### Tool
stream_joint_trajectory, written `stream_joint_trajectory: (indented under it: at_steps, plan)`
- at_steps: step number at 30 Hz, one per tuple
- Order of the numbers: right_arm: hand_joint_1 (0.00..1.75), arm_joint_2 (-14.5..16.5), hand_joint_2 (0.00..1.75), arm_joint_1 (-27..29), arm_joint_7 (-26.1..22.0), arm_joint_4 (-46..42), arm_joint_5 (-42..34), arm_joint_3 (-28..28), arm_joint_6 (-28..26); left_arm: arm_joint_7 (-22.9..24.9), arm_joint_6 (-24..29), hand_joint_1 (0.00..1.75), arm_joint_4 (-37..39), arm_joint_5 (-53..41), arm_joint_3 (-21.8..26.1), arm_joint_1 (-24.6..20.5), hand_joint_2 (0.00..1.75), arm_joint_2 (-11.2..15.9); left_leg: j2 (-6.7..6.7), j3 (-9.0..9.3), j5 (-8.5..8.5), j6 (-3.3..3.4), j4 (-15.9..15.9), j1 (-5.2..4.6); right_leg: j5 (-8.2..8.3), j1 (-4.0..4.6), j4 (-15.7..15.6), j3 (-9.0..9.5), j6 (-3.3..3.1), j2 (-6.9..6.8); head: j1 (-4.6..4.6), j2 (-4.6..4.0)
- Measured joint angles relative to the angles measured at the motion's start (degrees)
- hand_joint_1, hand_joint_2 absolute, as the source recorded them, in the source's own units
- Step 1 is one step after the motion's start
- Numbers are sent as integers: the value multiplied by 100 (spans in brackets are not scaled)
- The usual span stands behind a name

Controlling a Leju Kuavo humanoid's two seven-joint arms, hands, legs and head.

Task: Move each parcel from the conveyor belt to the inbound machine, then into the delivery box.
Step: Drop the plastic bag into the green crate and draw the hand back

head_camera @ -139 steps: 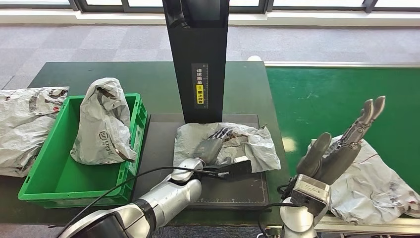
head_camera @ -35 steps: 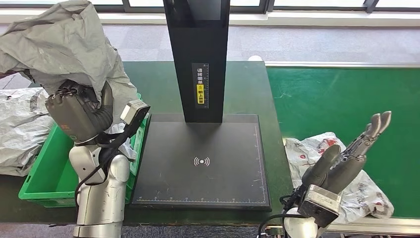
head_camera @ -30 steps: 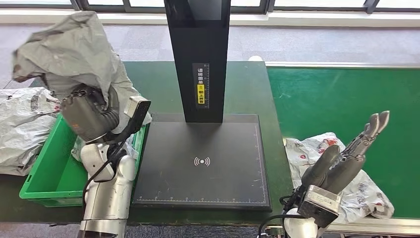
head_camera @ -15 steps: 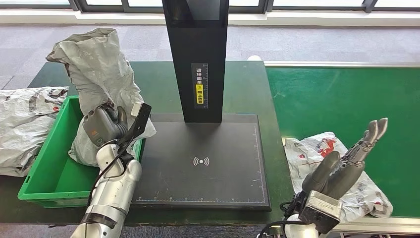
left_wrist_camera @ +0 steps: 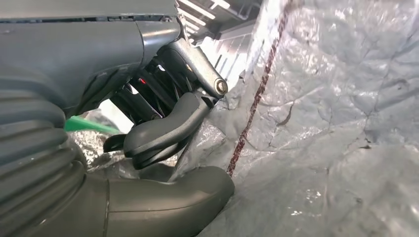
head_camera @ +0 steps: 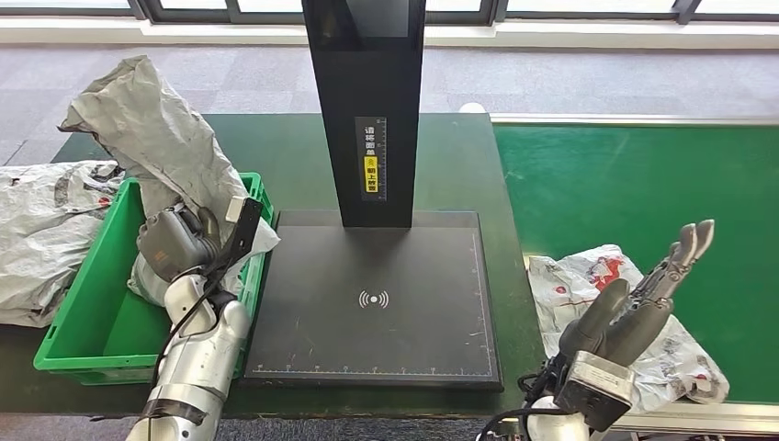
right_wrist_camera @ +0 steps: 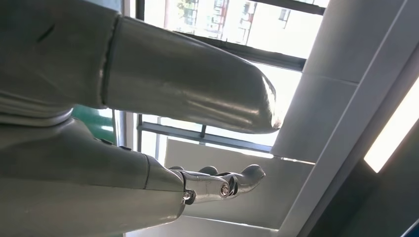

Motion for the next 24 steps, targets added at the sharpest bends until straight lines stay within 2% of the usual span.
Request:
stream_joint_trajectory:
  at_steps: [8,9,12,13,15,19,24]
  plan:
    - [0,0,0,0,1,72,4,-1,0,-980,0,175,-1099,83,707,337,175,-201,0,-2,-1,0,0,1,-3,1,-1,-3,-3,1,0,0]
    - [0,0,0,3,1,74,20,-1,0,-1109,0,168,-1204,109,815,355,175,-236,0,-2,-1,0,0,1,-3,1,-1,-4,-3,0,0,0]
    - [0,0,0,17,-1,77,75,-1,-1,-1542,0,38,-1527,234,1168,379,175,-374,0,-3,-1,0,0,1,-3,1,-1,-3,-3,0,0,0]
    - [0,0,0,22,-2,77,83,-1,-1,-1686,0,0,-1641,301,1286,381,175,-423,1,-3,-1,0,0,1,-3,1,-1,-3,-3,0,0,0]
    - [0,1,0,27,-1,78,86,-1,-1,-1956,0,0,-1874,498,1508,382,175,-508,1,-3,-1,0,0,1,-3,1,-1,-3,-3,1,0,0]
    - [0,2,0,26,1,86,84,-1,1,-2249,0,0,-2233,834,1821,386,0,-609,-1,-3,0,0,0,1,-3,1,-1,-3,-3,-2,0,0]
    - [0,2,0,25,1,130,78,-1,38,-2496,0,0,-2474,1153,2024,394,0,-674,-1,-3,0,0,0,2,-3,2,0,-2,-3,-3,-1,0]
